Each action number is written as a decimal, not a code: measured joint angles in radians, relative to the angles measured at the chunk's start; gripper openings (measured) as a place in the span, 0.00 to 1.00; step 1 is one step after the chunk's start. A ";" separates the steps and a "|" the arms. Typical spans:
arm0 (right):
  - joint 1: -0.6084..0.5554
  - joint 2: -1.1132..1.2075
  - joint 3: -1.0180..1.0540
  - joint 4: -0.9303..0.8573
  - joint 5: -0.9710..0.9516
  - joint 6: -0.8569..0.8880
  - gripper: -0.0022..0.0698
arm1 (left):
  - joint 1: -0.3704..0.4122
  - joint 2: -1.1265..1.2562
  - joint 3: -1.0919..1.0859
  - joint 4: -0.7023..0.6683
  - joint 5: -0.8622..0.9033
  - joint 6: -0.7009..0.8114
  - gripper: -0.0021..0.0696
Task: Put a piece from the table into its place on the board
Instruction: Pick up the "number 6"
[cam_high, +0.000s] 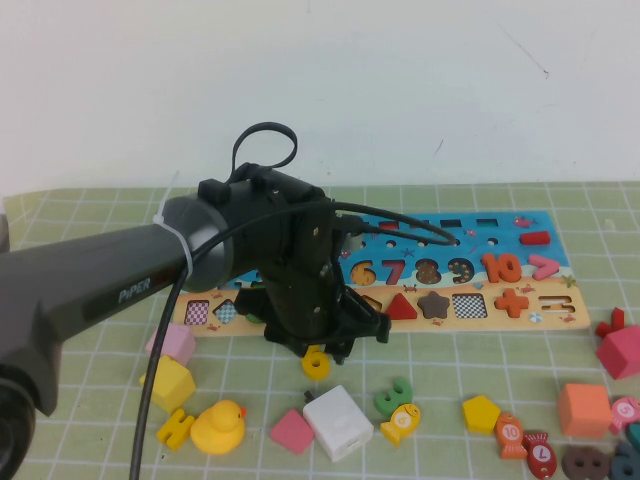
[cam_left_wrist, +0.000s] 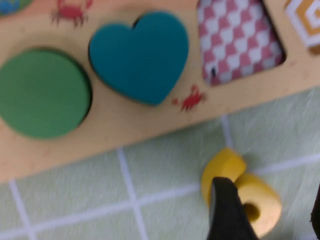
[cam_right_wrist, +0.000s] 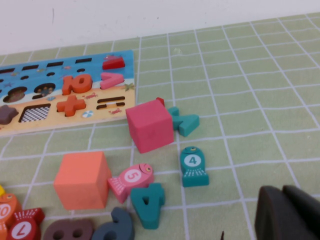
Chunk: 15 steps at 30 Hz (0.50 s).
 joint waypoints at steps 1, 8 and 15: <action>0.000 0.000 0.000 0.000 0.000 0.000 0.03 | 0.000 0.000 0.000 0.000 0.014 0.002 0.49; 0.000 0.000 0.000 0.000 0.000 0.001 0.03 | 0.000 -0.002 0.000 0.006 0.083 -0.138 0.49; 0.000 0.000 0.000 0.000 0.000 0.001 0.03 | 0.000 0.002 0.000 -0.020 0.019 -0.276 0.49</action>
